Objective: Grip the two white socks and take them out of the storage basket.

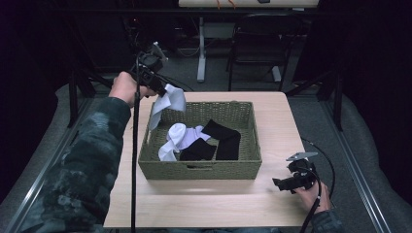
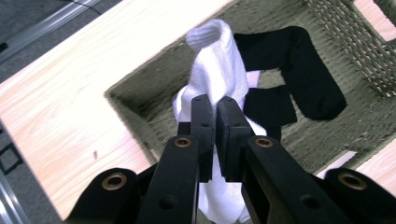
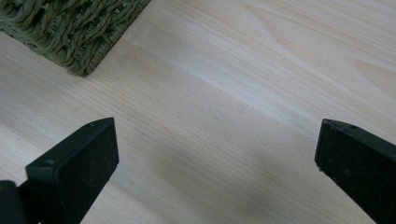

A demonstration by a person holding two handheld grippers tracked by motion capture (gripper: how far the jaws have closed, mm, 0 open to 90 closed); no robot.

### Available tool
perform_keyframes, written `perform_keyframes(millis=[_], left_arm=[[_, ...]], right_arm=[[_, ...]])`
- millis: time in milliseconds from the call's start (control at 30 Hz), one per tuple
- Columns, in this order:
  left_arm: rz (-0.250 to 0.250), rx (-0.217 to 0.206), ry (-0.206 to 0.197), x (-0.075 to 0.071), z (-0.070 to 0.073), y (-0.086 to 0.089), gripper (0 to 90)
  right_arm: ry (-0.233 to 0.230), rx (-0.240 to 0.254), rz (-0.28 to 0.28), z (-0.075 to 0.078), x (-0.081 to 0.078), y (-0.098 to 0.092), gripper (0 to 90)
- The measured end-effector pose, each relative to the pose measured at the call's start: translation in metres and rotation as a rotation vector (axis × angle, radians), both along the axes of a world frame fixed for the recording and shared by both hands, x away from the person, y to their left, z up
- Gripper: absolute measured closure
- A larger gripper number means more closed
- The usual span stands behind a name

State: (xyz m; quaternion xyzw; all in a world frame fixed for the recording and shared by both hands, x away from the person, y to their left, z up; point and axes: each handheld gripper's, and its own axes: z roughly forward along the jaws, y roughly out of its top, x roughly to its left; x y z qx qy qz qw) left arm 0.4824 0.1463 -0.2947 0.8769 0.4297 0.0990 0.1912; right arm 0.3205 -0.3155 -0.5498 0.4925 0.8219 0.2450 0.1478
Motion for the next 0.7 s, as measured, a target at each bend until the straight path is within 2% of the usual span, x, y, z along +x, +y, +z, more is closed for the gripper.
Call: perform_keyframes(millis=[333,700], left_arm=[[0.059,-0.009,-0.015,-0.004,0.006,0.031,86.7],[0.151,-0.016,-0.023,-0.014,0.012,0.081,86.8]], right_arm=[[0.001,0.014,0.002,-0.001,0.000,0.001,0.0],[-0.001,0.006,0.000,0.000,0.000,0.001,0.0]])
